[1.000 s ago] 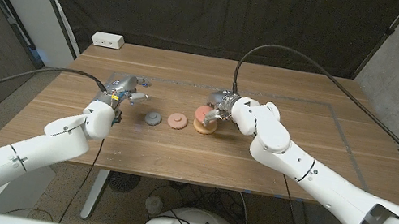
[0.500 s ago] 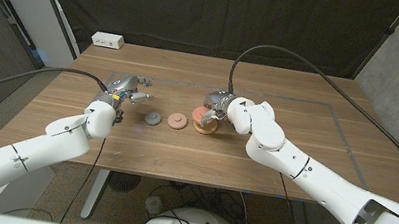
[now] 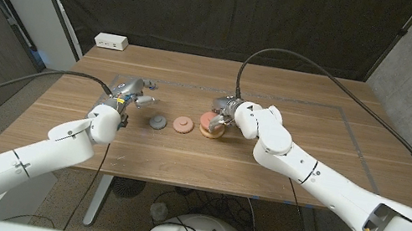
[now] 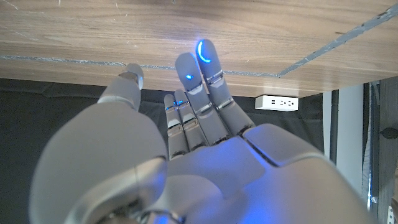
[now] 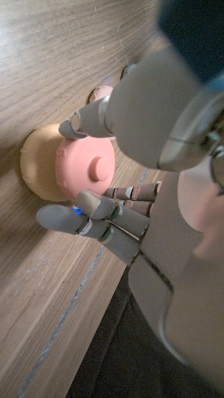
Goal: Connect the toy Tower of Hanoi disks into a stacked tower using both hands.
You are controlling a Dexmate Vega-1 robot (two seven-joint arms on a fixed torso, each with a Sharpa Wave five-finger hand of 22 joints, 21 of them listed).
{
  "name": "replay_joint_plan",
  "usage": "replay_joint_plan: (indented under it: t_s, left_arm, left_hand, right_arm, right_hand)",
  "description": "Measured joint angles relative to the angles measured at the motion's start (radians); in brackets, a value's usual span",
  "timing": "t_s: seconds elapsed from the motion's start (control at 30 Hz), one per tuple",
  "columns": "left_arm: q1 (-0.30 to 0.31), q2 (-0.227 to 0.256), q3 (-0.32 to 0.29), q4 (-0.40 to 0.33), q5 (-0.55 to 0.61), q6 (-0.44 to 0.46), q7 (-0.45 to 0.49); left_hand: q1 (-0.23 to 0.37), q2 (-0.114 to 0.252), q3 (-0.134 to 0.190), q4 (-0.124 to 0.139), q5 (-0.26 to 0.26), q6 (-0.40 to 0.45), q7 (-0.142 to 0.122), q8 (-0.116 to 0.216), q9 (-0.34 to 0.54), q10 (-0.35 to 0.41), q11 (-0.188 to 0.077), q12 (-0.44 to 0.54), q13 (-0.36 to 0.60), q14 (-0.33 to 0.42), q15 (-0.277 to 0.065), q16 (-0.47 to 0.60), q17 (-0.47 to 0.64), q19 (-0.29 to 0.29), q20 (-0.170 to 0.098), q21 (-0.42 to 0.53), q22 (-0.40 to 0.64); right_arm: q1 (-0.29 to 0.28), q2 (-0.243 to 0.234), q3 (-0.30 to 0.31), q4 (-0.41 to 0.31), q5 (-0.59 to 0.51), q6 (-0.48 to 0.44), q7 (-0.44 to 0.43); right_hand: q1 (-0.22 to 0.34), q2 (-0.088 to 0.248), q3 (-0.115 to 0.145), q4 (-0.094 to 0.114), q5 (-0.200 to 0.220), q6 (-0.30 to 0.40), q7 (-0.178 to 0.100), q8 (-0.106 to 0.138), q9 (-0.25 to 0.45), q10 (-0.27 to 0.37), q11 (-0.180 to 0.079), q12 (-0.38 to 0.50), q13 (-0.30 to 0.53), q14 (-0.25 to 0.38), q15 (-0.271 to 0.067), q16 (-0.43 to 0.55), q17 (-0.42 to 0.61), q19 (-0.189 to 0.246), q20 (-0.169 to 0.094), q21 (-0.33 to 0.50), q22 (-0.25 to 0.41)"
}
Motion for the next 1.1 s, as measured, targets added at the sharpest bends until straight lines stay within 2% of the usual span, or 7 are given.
replay_joint_plan:
  t_s: [0.97, 1.1]
  left_arm:
    - [0.011, -0.008, -0.002, 0.005, -0.017, -0.002, 0.009]
    - [0.013, -0.008, -0.004, 0.005, -0.02, -0.003, 0.011]
  left_hand:
    - [0.0, 0.0, 0.007, -0.001, 0.0, 0.0, 0.0, 0.0, 0.0, 0.0, 0.0, -0.008, 0.0, 0.0, 0.0, 0.006, 0.0, -0.007, 0.003, 0.027, -0.019]
    - [0.0, 0.0, 0.007, -0.002, 0.0, 0.0, 0.0, 0.0, 0.0, 0.0, 0.0, -0.008, 0.0, 0.0, 0.0, 0.006, -0.003, -0.007, 0.003, 0.027, -0.022]
  right_arm:
    - [0.02, 0.002, -0.03, 0.029, 0.009, -0.019, 0.021]
    - [0.022, 0.004, -0.035, 0.033, 0.005, -0.022, 0.021]
  right_hand:
    - [0.0, 0.0, 0.008, -0.008, 0.003, 0.007, -0.003, -0.01, 0.005, 0.0, -0.001, -0.009, 0.013, 0.0, 0.0, -0.008, -0.001, -0.008, 0.0, 0.003, 0.0]
    - [0.0, 0.0, 0.011, -0.011, 0.002, 0.0, -0.011, -0.012, 0.011, -0.003, -0.013, -0.02, 0.014, 0.0, 0.0, -0.015, 0.0, -0.008, 0.0, 0.003, -0.005]
